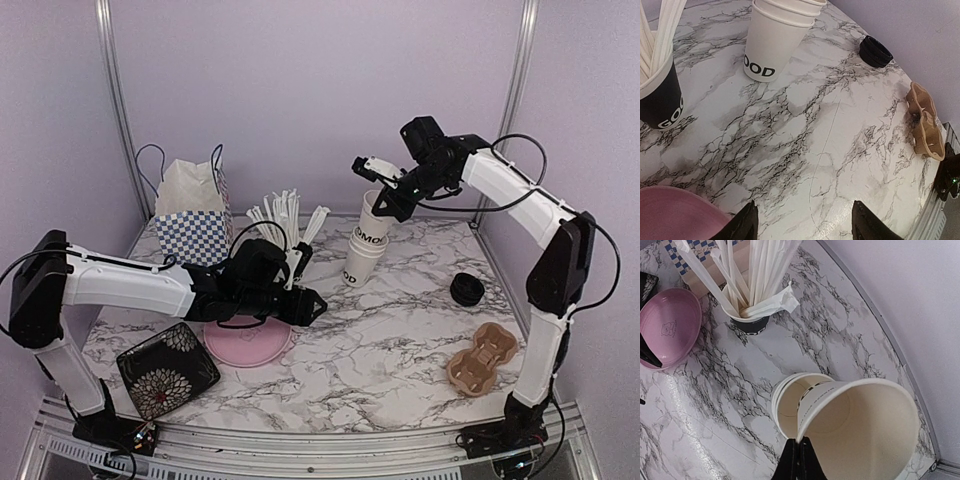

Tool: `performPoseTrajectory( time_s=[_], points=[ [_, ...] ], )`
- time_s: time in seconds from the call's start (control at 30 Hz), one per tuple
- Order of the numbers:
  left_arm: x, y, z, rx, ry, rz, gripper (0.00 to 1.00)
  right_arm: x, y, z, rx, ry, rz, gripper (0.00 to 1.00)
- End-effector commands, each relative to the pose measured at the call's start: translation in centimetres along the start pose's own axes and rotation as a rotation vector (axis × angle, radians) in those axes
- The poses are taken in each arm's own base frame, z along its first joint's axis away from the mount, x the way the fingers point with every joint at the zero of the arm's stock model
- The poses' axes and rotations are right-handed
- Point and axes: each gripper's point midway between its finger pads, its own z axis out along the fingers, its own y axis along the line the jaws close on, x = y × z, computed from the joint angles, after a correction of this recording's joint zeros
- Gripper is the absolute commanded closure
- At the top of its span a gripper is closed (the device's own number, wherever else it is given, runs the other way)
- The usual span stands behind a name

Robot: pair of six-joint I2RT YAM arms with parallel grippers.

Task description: Pack the takeout coffee

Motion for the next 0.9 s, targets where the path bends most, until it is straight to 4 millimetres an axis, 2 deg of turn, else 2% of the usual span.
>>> performPoseTrajectory(
  time_s=[0.0, 0.23, 0.4, 0.5, 0.53, 0.57, 0.67, 0.87],
  points=[
    [-1.4, -0.9, -0.2, 0.018, -0.041, -0.001, 0.35, -0.3, 0.8, -0.7, -0.023, -0.016, -0.001, 1.00],
    [-1.6, -0.6, -0.8, 0.001, -0.052, -0.004, 0.36, -3.1, 1.3, -4.7, 0.007, -0.112, -0.040, 1.00],
    [-1.8, 0.1, -1.7, -0.040, -0.060, 0.001, 0.36, -3.1, 3.8, -5.8, -0.026, -0.119, -0.091, 1.00],
    [-2.5, 1.0, -3.3, -0.096, -0.088, 0.014, 0.36, -2.5, 6.5, -6.0, -0.043, -0.105, -0.163, 1.00],
    [-2.8, 1.5, -3.9, -0.124, -0.099, 0.019, 0.36, -1.6, 8.2, -5.5, -0.069, -0.083, -0.196, 1.00],
    [-3.1, 2.0, -4.6, -0.152, -0.108, 0.025, 0.35, -1.3, 9.1, -5.7, -0.077, -0.085, -0.226, 1.00],
    [-3.7, 4.2, -6.4, -0.235, -0.122, 0.021, 0.34, 1.5, 14.2, -4.0, -0.177, -0.046, -0.343, 1.00],
    [-4.2, 8.8, -8.5, -0.317, -0.140, -0.085, 0.33, 5.6, 20.7, -1.6, -0.256, 0.013, -0.538, 1.00]
  ],
)
